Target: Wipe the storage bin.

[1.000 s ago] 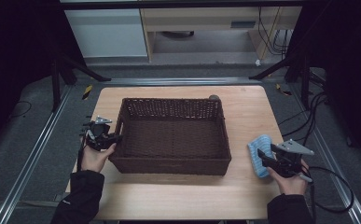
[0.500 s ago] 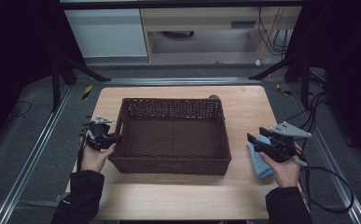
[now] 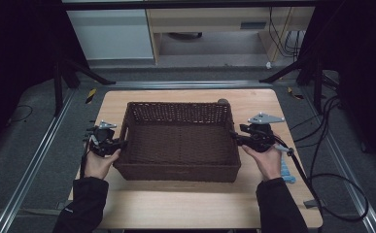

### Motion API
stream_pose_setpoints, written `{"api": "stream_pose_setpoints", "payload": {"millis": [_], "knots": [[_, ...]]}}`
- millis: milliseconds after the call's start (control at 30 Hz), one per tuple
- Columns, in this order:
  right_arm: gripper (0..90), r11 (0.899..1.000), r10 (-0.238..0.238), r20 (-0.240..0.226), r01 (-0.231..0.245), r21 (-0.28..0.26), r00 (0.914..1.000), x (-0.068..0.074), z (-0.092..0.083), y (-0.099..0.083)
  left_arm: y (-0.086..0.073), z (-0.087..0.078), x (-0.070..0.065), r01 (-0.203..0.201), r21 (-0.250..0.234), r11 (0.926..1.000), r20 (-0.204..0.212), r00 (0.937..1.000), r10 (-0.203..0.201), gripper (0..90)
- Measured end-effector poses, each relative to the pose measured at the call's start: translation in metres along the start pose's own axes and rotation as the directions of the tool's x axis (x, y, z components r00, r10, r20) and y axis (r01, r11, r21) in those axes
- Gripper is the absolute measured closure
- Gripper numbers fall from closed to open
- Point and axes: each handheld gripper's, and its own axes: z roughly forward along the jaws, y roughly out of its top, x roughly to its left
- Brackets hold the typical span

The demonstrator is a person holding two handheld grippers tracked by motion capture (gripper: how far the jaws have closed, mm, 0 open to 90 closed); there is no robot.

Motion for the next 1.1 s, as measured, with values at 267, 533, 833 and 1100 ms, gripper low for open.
{"api": "stream_pose_setpoints", "payload": {"millis": [267,533,833,1100], "knots": [[57.2,0.998,-0.02,0.003,0.019,0.059,0.9998,0.004,0.017,-0.01,0.0,0.0,0.0,-0.012,-0.009,0.9999,0.0,0.9999,0.012,70.2],[60.4,0.997,0.022,0.007,-0.023,0.068,0.9997,0.005,0.014,-0.012,-0.002,-0.012,0.007,0.043,-0.076,0.9961,0.004,0.9991,-0.043,44.6],[58.0,0.996,0.017,0.013,-0.018,0.091,0.9998,0.013,0.0,-0.019,-0.016,-0.03,0.002,0.042,-0.094,0.9947,0.051,0.998,-0.037,51.5],[52.8,0.995,0.018,-0.013,-0.017,0.095,0.9997,0.014,-0.004,-0.018,-0.016,-0.025,0.001,0.053,-0.108,0.9927,0.076,0.9961,-0.045,73.6]]}}
